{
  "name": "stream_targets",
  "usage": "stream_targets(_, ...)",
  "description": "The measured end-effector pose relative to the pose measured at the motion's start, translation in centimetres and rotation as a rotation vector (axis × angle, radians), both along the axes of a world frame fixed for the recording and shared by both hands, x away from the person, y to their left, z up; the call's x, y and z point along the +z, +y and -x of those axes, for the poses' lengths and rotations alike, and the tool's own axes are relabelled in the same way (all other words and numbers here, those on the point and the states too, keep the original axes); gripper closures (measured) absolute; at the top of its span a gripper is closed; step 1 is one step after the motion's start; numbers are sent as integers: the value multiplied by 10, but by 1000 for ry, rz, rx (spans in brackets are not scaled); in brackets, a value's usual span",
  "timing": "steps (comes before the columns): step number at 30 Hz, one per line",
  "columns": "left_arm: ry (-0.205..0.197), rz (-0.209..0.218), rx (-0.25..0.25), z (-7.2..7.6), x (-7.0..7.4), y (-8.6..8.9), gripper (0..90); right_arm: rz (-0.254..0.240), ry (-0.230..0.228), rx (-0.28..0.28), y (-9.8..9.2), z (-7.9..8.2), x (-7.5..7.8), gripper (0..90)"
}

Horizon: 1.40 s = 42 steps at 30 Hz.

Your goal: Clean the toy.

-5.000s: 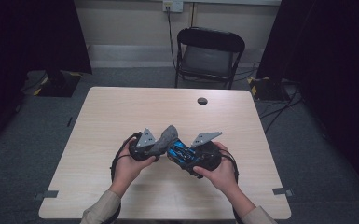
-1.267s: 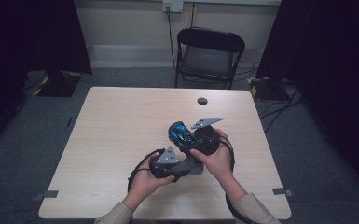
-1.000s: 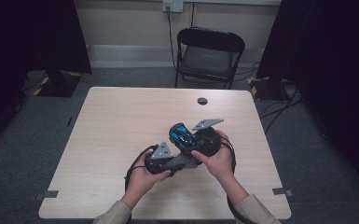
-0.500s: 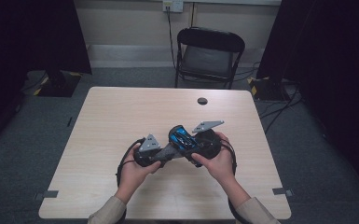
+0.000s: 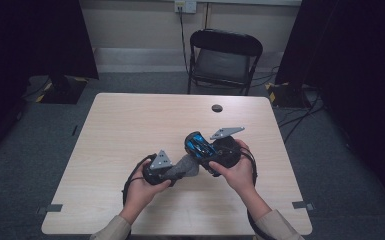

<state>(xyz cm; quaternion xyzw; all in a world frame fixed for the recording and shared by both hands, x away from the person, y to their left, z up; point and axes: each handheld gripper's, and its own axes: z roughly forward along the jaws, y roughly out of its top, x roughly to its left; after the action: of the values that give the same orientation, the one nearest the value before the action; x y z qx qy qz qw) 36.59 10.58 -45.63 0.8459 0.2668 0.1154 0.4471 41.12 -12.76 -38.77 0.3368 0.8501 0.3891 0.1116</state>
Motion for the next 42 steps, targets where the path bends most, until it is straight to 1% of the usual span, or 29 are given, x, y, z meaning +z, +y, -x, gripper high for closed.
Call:
stream_targets(2,11,4,-19,3,-4,-6,678,-3,-10,-10,1,0,2,261)
stream_targets(6,24,1,-66,8,-9,-22,678,-2,-2,-6,4,-2,2,262)
stream_targets(8,23,-3,-90,10,-9,-29,678,-4,3,-6,6,-3,2,261)
stream_targets(9,24,8,-104,12,-9,-33,678,-1,2,-6,7,-3,1,262)
stream_targets(10,20,5,-110,12,-8,-35,678,-3,-5,-12,8,-3,1,261)
stream_targets(12,6,-5,-130,15,-7,-40,678,-8,2,-19,9,-4,0,261)
stream_targets(15,3,8,-148,16,-4,-44,678,-1,5,-18,10,-4,-3,262)
stream_targets(19,-5,27,-129,15,-2,-42,678,6,17,-6,10,-3,-7,261)
stream_targets(21,-4,32,-116,14,-1,-41,678,7,16,-7,11,-2,-9,261)
stream_targets(22,-12,32,-111,13,-1,-40,678,6,19,-4,12,-2,-9,262)
stream_targets(24,-9,33,-109,13,-1,-40,678,7,20,-5,12,-1,-10,261)
stream_targets(25,-15,31,-106,12,-1,-39,678,5,21,-3,13,-2,-10,261)
stream_targets(27,-14,36,-98,12,0,-38,678,3,21,-2,13,-2,-9,261)
stream_targets(29,-16,37,-87,11,0,-36,678,7,20,2,14,-1,-9,261)
stream_targets(31,-12,47,-75,9,0,-33,678,7,20,5,14,0,-9,261)
stream_targets(36,-12,47,-48,6,1,-25,678,14,20,18,16,3,-9,262)
stream_targets(38,-15,43,-38,4,2,-21,678,10,22,27,16,3,-9,262)
stream_targets(42,-12,50,-20,2,2,-17,678,7,23,31,16,5,-10,262)
